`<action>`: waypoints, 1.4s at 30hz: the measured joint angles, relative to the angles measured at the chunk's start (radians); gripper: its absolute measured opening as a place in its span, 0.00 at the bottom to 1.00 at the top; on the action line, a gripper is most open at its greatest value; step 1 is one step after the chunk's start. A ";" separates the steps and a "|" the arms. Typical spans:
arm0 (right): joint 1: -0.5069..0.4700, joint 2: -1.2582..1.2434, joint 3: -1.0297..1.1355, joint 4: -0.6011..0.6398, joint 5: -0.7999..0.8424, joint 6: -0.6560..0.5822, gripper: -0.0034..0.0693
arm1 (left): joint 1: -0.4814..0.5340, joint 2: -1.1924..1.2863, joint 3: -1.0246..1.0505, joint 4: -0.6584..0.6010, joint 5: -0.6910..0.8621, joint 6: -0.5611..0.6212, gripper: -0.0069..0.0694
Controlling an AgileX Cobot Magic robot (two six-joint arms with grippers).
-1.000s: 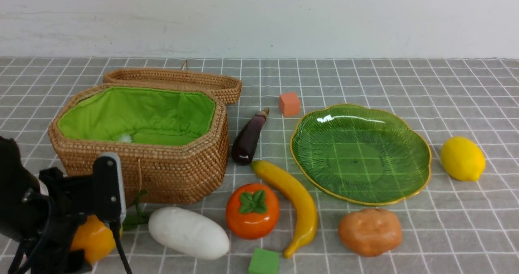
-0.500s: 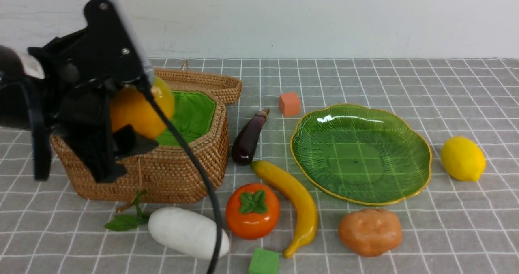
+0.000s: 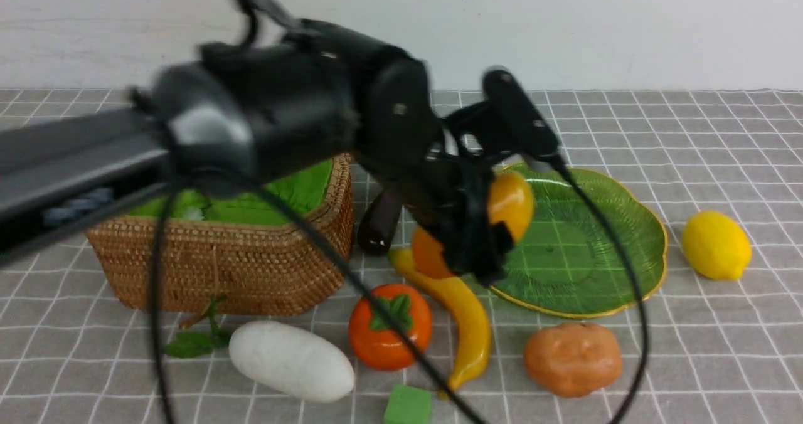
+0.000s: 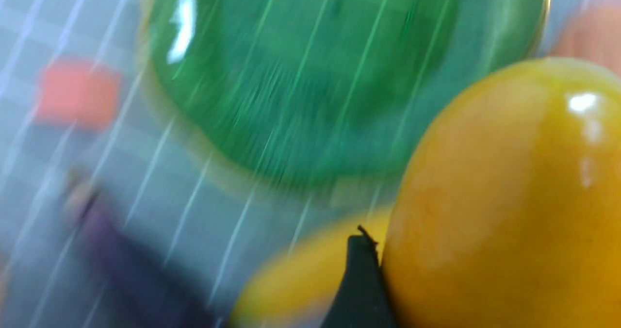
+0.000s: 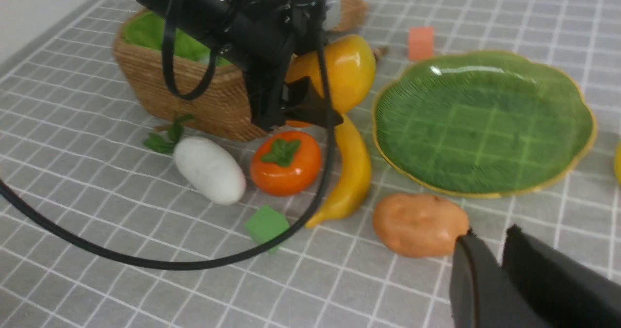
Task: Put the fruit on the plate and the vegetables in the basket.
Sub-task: Grab the mango with your left arm and place it on the right plate, then take a daikon with your left arm and place it on the basket on the left.
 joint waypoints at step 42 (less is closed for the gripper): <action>0.000 0.000 -0.005 0.037 0.120 -0.047 0.20 | -0.025 -0.396 0.222 0.134 0.499 -0.082 0.12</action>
